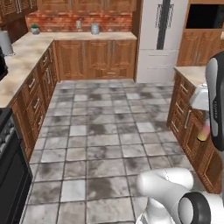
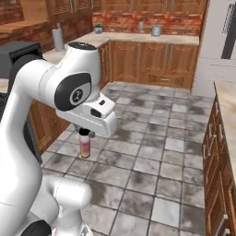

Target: Place the large bottle from the dining counter next to the other large bottle outside the sink, and place the small bottle from the dining counter next to the other small bottle inside the sink.

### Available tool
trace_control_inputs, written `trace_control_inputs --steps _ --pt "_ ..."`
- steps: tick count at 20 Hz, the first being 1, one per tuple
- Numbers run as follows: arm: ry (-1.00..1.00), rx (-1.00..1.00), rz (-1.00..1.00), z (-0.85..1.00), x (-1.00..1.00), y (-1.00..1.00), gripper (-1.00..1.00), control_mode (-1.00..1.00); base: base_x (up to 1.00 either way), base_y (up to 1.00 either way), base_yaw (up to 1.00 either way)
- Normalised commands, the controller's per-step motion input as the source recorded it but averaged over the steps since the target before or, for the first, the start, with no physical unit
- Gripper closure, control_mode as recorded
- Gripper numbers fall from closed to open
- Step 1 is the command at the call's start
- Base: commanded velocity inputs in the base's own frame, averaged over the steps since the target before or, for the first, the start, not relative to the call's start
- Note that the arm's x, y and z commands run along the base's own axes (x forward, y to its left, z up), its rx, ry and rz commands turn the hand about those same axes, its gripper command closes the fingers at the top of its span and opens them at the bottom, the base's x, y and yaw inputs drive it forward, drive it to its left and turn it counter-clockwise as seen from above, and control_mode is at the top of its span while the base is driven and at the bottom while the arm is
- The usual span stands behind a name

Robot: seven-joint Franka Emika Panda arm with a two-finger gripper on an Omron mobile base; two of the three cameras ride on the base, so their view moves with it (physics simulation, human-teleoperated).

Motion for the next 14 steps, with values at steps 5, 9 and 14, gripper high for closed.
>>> trace_control_inputs --steps 5,9,14 --pt "0.00 0.00 0.00 0.00 0.00 0.00 1.00 1.00 1.00 0.19 0.00" --pt "0.00 0.00 0.00 0.00 0.00 0.00 1.00 1.00 1.00 0.20 -0.01" --pt "0.00 0.00 0.00 0.00 0.00 0.00 1.00 1.00 0.91 0.18 -0.07"
